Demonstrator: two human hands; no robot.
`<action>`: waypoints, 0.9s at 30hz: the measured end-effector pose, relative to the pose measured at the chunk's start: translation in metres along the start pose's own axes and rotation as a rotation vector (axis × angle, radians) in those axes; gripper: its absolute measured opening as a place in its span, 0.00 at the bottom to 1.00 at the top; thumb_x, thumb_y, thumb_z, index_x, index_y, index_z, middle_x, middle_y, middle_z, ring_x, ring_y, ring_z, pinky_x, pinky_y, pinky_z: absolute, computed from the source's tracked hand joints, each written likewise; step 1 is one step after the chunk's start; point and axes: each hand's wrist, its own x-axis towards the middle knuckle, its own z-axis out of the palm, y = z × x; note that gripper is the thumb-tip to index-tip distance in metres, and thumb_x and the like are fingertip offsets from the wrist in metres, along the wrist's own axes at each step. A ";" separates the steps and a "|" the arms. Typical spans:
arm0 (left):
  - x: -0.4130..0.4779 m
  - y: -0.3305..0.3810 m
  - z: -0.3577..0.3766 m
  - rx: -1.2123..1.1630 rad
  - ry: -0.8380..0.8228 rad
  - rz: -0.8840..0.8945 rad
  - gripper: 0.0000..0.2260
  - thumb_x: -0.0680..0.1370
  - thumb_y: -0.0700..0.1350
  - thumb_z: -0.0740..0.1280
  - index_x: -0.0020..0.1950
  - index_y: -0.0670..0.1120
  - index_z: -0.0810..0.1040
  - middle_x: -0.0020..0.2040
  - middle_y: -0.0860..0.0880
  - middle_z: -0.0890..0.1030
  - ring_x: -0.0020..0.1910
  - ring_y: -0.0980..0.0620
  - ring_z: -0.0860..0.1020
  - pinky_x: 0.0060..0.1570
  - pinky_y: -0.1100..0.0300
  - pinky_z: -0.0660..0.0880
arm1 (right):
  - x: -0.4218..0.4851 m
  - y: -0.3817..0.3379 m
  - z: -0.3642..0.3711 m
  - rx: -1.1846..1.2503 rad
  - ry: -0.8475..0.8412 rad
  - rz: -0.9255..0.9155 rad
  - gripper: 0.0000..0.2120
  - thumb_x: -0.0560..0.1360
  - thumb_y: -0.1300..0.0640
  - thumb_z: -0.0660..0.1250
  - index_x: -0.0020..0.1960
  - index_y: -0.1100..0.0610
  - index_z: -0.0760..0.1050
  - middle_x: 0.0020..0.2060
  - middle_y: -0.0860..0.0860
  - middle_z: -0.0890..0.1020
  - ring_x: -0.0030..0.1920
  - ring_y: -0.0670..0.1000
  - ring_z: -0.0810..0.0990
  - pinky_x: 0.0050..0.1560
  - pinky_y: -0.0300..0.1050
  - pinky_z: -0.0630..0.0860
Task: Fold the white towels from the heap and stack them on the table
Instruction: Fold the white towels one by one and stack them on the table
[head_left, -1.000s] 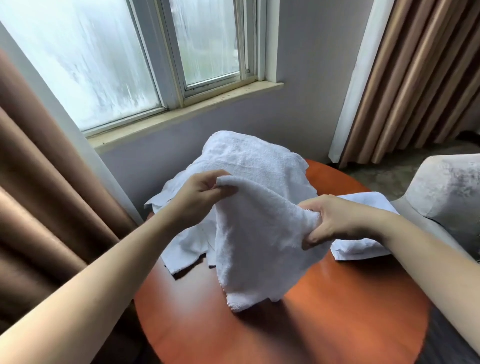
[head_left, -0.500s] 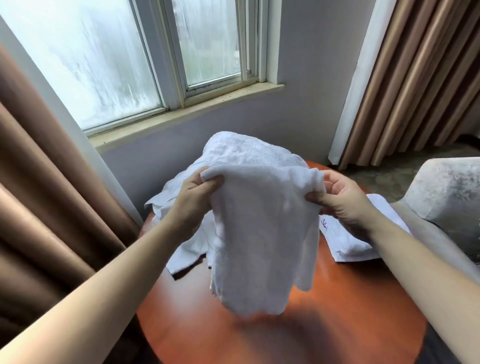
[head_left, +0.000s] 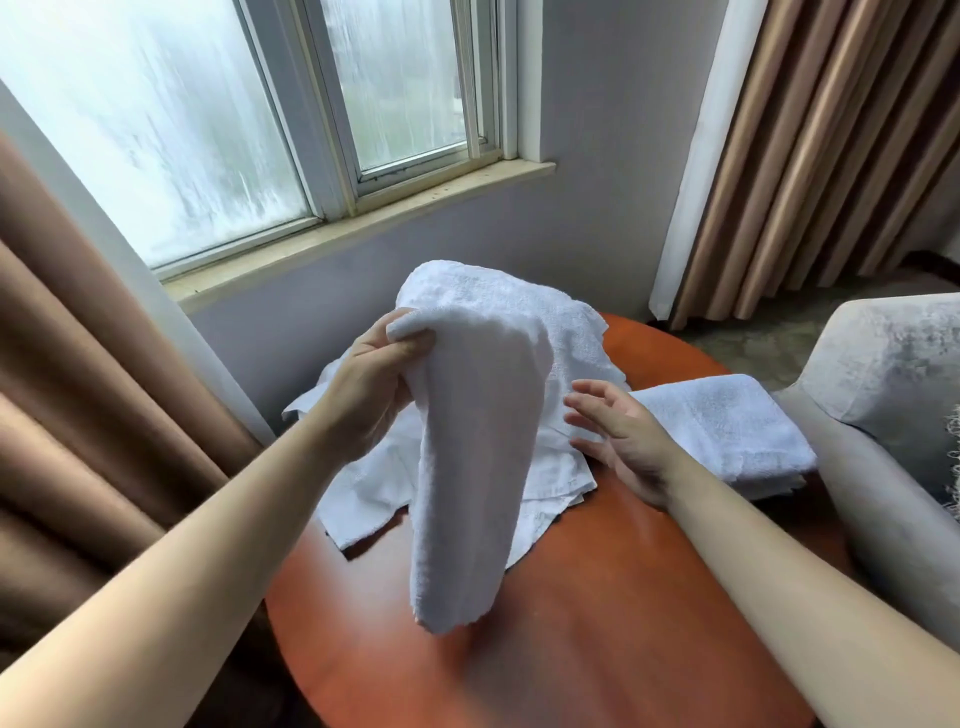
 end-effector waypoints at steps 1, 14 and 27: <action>0.000 0.002 -0.002 -0.022 0.000 -0.005 0.05 0.73 0.43 0.63 0.42 0.49 0.78 0.36 0.51 0.78 0.34 0.56 0.76 0.34 0.64 0.73 | 0.000 -0.001 0.005 -0.003 -0.017 0.006 0.11 0.78 0.54 0.66 0.60 0.52 0.73 0.55 0.50 0.77 0.57 0.49 0.76 0.57 0.46 0.74; -0.010 0.003 -0.015 -0.064 0.040 -0.034 0.08 0.71 0.41 0.63 0.38 0.51 0.81 0.35 0.51 0.80 0.34 0.56 0.78 0.33 0.63 0.75 | -0.009 -0.022 0.022 0.328 -0.281 0.100 0.17 0.73 0.51 0.65 0.57 0.58 0.81 0.52 0.55 0.83 0.52 0.52 0.82 0.52 0.45 0.80; -0.013 -0.005 -0.027 0.012 0.188 0.042 0.08 0.71 0.42 0.64 0.37 0.52 0.81 0.36 0.52 0.78 0.38 0.55 0.75 0.40 0.60 0.70 | -0.009 -0.042 0.034 0.576 -0.157 0.028 0.21 0.81 0.48 0.55 0.56 0.57 0.83 0.60 0.55 0.81 0.62 0.53 0.78 0.65 0.49 0.71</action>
